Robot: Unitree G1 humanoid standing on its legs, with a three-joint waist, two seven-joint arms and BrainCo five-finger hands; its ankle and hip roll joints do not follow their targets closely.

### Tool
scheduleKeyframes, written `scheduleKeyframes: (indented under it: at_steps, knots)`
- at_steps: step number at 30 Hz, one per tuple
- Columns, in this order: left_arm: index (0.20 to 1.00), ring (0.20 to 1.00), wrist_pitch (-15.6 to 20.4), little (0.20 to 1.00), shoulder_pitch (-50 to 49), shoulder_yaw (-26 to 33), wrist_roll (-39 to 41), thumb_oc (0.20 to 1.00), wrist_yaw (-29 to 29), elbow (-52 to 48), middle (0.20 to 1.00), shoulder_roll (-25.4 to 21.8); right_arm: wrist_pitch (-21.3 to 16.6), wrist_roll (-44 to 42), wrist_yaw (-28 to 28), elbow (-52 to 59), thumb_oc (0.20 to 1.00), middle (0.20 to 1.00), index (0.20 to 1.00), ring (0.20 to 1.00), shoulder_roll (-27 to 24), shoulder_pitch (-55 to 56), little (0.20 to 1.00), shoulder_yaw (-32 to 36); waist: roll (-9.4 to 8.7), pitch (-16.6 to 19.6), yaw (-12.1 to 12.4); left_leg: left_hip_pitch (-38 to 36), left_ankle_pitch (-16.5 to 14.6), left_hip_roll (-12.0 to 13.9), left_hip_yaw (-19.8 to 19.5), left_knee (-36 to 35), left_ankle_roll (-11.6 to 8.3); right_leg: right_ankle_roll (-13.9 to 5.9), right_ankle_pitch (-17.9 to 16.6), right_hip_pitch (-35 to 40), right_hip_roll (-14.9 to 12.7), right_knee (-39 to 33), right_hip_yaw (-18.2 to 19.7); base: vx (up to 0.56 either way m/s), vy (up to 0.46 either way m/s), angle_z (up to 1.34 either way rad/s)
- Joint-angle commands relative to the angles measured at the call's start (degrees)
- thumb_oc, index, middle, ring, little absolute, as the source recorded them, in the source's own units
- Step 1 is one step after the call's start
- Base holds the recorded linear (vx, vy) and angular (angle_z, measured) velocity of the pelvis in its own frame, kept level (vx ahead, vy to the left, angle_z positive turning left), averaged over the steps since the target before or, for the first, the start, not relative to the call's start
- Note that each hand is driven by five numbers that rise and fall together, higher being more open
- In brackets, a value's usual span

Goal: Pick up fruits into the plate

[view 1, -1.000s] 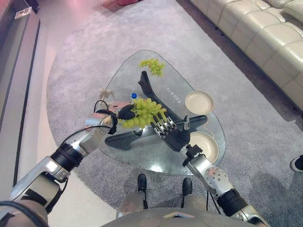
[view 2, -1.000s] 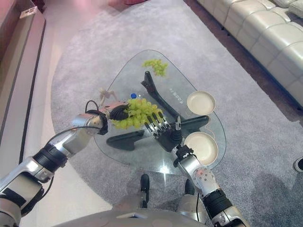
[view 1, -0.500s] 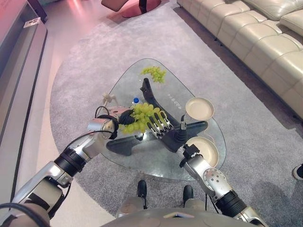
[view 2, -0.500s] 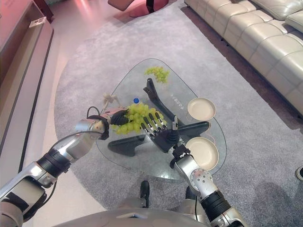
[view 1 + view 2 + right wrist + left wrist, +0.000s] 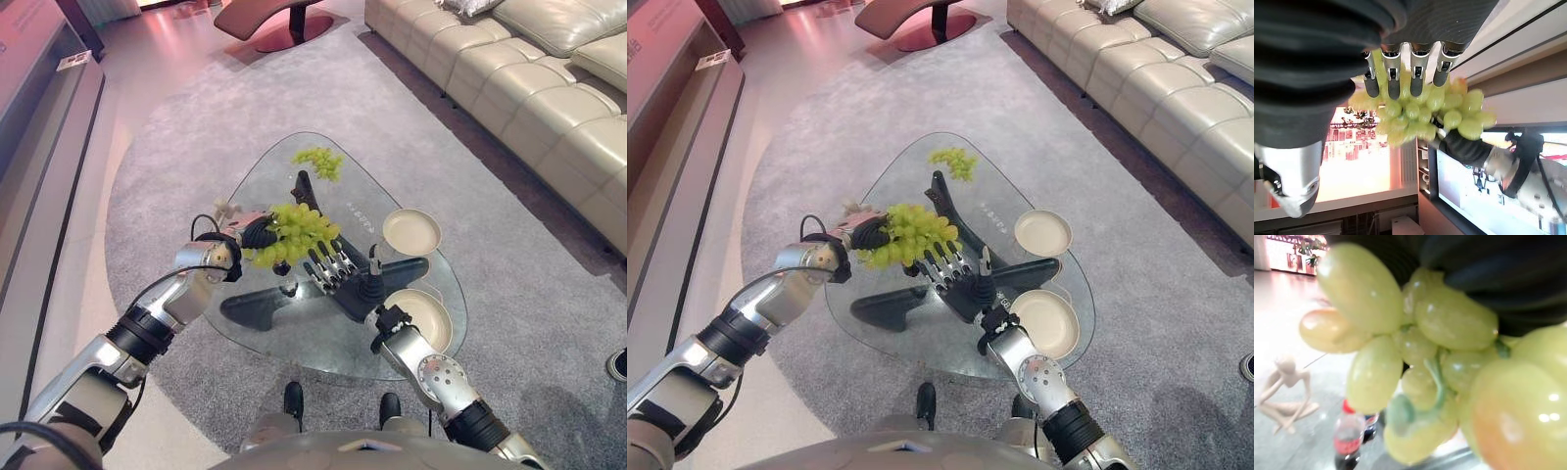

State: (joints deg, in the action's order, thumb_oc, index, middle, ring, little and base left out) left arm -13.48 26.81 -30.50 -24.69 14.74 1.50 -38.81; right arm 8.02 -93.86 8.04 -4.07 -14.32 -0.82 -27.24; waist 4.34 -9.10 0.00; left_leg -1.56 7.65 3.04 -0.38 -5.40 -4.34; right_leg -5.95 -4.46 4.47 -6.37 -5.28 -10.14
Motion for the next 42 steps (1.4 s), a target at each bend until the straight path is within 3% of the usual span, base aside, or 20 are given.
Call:
scheduleKeyframes:
  at_steps: [1,17,32,42]
  knots:
    - [0.2,0.2,1.6,0.2,6.3,4.8,1.7,0.2,-3.8,-2.2,0.2,-1.6,-0.2,1.7,2.1,3.5,1.0,1.0,1.0,1.0,4.6,0.0,1.0,-0.3,-1.18,0.8,0.7,-4.5,-6.8,-3.9,2.3,0.4,2.39,-0.98,1.6,1.7,0.1,0.3,-1.7,0.0,0.0,0.0]
    - [0.2,0.2,2.9,0.2,9.4,5.6,5.4,0.2,-3.9,-3.4,0.2,-1.9,-1.7,6.2,2.4,1.3,1.0,1.0,1.0,1.0,5.7,1.6,1.0,-0.3,-0.87,1.2,0.7,-4.8,-7.0,-4.0,1.3,0.4,2.26,-1.01,2.0,2.2,-0.1,0.3,-1.8,0.01,-0.001,0.03]
    - [0.2,0.2,3.0,0.2,5.9,3.0,5.2,0.2,5.0,-8.2,0.2,0.9,-6.0,6.0,2.6,1.3,1.0,1.0,1.0,1.0,7.2,-0.7,1.0,0.8,-0.69,0.8,1.9,-4.5,-6.8,-3.9,0.7,0.4,2.18,-1.09,1.8,2.1,-0.5,0.3,-2.5,-0.01,-0.003,0.02]
    - [0.2,0.2,2.4,0.2,2.1,2.2,3.1,0.2,7.6,-9.0,0.2,0.9,-7.6,4.4,2.3,3.2,1.0,1.0,1.0,1.0,6.6,-1.6,1.0,1.5,-0.69,0.4,2.2,-4.6,-6.7,-3.7,1.3,0.4,2.25,-1.22,1.5,2.1,-0.6,0.3,-2.5,0.0,0.0,0.0]
